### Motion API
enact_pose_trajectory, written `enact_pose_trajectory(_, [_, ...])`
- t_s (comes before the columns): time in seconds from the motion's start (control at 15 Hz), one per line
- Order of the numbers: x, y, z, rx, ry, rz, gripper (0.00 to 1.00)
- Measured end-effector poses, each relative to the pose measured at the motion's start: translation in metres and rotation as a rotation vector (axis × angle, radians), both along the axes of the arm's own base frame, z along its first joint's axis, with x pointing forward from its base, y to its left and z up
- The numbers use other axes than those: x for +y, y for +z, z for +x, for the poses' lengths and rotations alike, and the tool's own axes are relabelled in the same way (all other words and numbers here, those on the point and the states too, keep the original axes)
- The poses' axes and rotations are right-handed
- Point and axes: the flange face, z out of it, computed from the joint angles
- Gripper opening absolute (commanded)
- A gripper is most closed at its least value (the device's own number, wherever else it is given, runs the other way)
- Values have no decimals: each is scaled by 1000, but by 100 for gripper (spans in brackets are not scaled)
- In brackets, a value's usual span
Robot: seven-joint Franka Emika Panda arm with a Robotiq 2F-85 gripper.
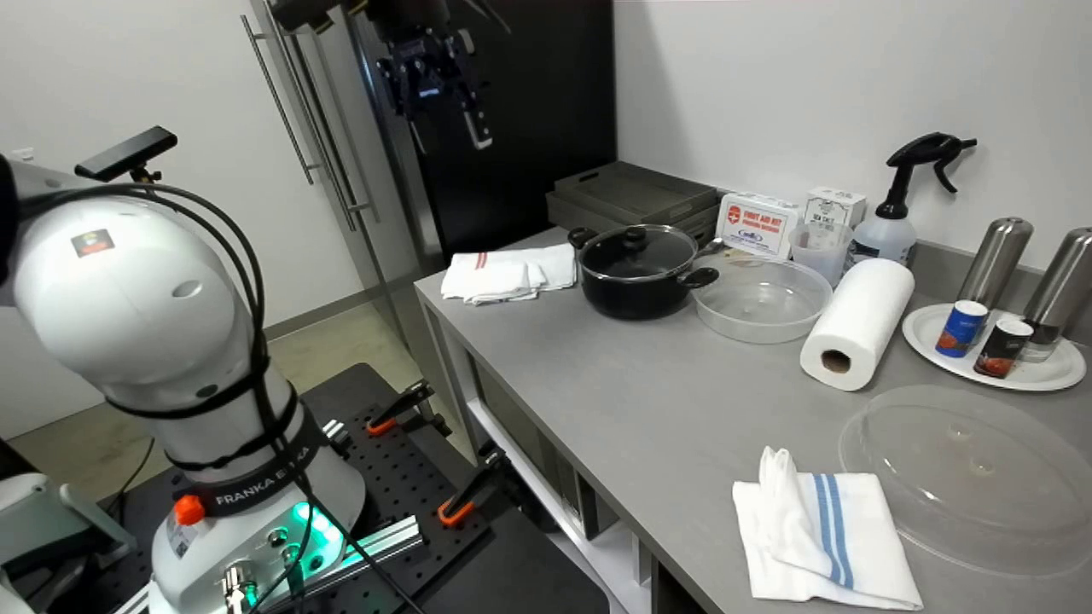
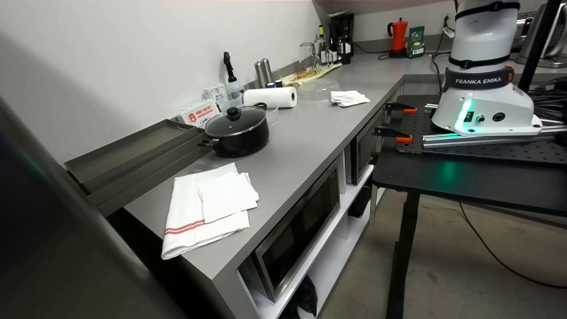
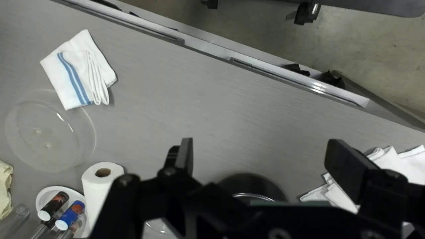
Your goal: Remove the lid from the pot
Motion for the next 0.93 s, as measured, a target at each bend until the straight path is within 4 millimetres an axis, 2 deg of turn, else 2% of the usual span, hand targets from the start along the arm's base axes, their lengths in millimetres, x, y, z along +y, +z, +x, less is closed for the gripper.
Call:
enact_pose_trajectory(0.4, [33, -12, 73, -12, 85, 0, 100])
enact_pose_trajectory(0.67, [60, -34, 131, 27, 126, 1, 100])
enact_pose_trajectory(0.93, [76, -59, 193, 74, 131, 18, 100])
